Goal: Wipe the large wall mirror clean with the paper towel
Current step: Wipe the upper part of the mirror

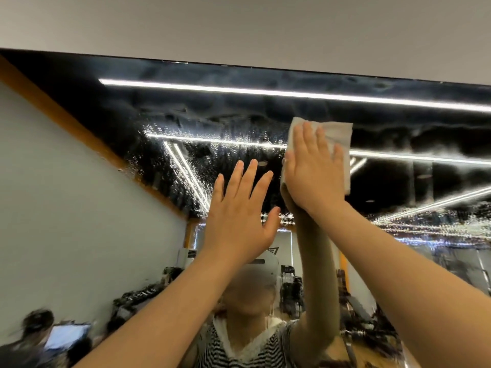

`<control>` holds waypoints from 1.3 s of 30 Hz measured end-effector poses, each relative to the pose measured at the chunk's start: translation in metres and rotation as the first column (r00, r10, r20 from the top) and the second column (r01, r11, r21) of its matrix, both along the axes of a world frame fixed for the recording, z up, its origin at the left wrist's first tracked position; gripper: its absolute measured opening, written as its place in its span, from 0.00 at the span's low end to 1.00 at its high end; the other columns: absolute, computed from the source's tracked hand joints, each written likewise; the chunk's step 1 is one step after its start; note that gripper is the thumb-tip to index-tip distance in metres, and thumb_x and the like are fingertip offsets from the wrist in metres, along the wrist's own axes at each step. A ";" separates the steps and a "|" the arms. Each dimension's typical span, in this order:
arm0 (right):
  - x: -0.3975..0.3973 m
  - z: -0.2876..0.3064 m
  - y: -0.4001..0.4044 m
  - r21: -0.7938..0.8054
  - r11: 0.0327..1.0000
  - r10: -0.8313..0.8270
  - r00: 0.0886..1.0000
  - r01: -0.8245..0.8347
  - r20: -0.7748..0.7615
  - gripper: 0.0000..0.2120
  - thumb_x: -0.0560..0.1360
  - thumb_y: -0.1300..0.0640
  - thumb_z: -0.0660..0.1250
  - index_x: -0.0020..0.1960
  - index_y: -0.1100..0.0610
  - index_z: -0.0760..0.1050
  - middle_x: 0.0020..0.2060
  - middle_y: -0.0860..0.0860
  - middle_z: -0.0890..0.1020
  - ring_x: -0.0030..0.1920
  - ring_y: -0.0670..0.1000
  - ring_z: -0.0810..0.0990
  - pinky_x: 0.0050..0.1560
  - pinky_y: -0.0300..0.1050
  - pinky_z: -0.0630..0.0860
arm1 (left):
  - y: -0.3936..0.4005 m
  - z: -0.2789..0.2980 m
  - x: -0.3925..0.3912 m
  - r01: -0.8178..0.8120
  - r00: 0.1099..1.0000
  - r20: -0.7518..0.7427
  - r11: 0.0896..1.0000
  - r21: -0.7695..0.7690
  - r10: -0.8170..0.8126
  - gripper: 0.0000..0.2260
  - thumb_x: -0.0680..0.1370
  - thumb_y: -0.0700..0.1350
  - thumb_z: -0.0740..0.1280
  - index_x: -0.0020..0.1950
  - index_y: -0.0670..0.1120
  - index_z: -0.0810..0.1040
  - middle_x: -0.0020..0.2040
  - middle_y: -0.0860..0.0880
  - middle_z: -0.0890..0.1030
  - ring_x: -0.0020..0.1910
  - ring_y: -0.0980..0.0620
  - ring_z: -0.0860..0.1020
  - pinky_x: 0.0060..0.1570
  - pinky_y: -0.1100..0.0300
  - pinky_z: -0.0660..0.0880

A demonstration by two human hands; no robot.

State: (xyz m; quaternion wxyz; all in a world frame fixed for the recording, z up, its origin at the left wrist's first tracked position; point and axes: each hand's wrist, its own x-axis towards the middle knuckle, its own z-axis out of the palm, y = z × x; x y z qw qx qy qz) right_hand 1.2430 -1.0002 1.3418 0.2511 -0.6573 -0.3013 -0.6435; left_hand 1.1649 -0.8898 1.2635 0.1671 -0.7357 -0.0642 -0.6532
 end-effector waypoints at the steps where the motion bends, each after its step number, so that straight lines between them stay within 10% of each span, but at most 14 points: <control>1: 0.001 0.000 -0.001 0.000 1.000 0.002 1.000 -0.002 -0.001 0.26 0.84 0.51 0.45 0.80 0.55 0.46 0.79 0.52 0.49 0.78 0.54 0.45 0.75 0.57 0.43 | -0.001 0.001 -0.001 0.002 1.000 -0.005 1.000 0.000 -0.002 0.32 0.76 0.61 0.45 0.79 0.51 0.56 0.80 0.48 0.53 0.79 0.49 0.47 0.72 0.50 0.36; 27: -0.026 0.000 0.022 0.014 1.000 0.015 0.991 -0.013 -0.133 0.29 0.83 0.46 0.43 0.80 0.57 0.42 0.79 0.53 0.45 0.78 0.54 0.42 0.75 0.58 0.39 | 0.121 -0.025 -0.090 -0.029 0.993 0.109 0.989 -0.148 0.045 0.30 0.76 0.55 0.49 0.76 0.45 0.64 0.76 0.45 0.63 0.77 0.45 0.57 0.75 0.45 0.52; 39: -0.065 0.006 0.073 -0.291 0.957 0.006 0.998 0.011 0.057 0.26 0.84 0.48 0.43 0.80 0.53 0.41 0.79 0.50 0.44 0.78 0.50 0.42 0.75 0.52 0.38 | 0.127 -0.024 -0.093 0.038 0.995 0.101 0.991 -0.129 -0.025 0.32 0.75 0.58 0.47 0.77 0.48 0.62 0.78 0.48 0.59 0.78 0.49 0.52 0.74 0.52 0.44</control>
